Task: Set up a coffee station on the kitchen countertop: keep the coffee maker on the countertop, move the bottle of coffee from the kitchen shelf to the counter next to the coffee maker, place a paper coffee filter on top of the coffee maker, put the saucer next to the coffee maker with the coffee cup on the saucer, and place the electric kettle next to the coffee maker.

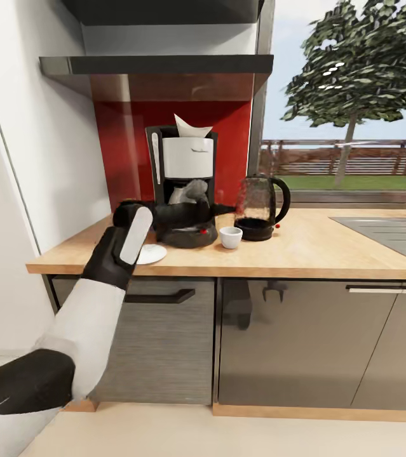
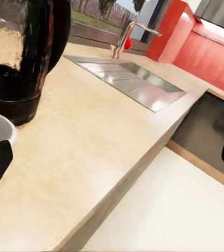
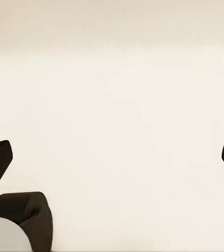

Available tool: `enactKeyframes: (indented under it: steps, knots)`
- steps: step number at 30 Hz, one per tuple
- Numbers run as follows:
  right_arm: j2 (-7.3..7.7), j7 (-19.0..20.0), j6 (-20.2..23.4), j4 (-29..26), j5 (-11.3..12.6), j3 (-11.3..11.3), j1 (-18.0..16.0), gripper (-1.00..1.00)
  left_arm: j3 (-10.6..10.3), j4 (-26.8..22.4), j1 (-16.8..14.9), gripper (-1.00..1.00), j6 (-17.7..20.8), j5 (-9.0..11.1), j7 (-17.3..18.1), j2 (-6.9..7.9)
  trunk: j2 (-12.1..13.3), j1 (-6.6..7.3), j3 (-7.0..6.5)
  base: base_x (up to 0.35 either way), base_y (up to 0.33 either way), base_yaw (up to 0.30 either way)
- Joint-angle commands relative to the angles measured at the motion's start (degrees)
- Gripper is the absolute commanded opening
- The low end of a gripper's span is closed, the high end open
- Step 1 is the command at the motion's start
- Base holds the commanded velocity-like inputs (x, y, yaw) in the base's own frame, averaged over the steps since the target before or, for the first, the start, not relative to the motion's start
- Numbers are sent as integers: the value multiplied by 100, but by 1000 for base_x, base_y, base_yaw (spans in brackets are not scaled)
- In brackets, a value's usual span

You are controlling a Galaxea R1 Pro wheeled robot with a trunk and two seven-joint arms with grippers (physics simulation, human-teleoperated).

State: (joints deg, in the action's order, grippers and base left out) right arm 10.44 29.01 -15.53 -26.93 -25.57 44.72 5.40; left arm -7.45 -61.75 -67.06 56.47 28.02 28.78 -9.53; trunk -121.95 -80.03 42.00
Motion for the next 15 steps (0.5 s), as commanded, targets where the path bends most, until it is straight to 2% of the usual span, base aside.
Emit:
enactKeyframes:
  steps: [1, 2, 4, 6, 8, 9, 10, 11, 12, 14, 15]
  knots:
    - [-8, -52, -55, 20, -106, 45, -7, 100, -86, 334, -371, 100, 24, -34, -16, -28, -2, 0, 6, 0, 0, 0]
    - [-11, -107, -71, 37, -134, 45, -9, 100, -184, 632, -693, 100, 28, -34, -43, -47, -2, 0, 6, 0, 0, 0]
    - [-13, -141, -81, 47, -153, 46, -10, 100, -335, 902, -983, 100, 32, -34, -61, -47, -2, 0, 6, 0, 0, 0]
    - [-14, -164, -88, 54, -164, 46, -11, 100, -648, 1187, -1244, 100, 35, -34, -72, -47, -2, 0, 6, 0, 0, 0]
    - [-15, -187, -96, 61, -177, 46, -12, 100, -1398, 1673, -1611, 100, 38, -64, -84, -47, -2, 0, 6, 0, 0, 0]
    - [-15, -195, -97, 63, -181, 46, -12, 100, -1854, 1934, -1764, 100, 43, -182, -83, -47, -2, 0, 6, 0, 0, 0]
    - [-15, -198, -100, 64, -182, 46, -12, 100, -2035, 2040, -1822, 100, 48, -304, -83, -47, -2, 0, 6, 0, 0, 0]
    - [-16, -199, -100, 64, -183, 46, -12, 100, -2101, 2080, -1842, 100, 50, -373, -83, -47, -2, 0, 6, 0, 0, 0]
    - [-16, -201, -99, 65, -184, 46, -12, 100, -2266, 2173, -1891, 100, 59, -681, -81, -47, -2, 0, 6, 0, 0, 0]
    - [-16, -202, -99, 65, -185, 43, -12, 100, -2360, 2206, -1911, 100, 67, -1028, -77, -47, -2, 0, 6, 0, 0, 0]
    - [-16, -203, -99, 65, -185, 42, -12, 100, -2373, 2211, -1913, 100, 69, -1095, -76, -47, -2, 0, 6, 0, 0, 0]
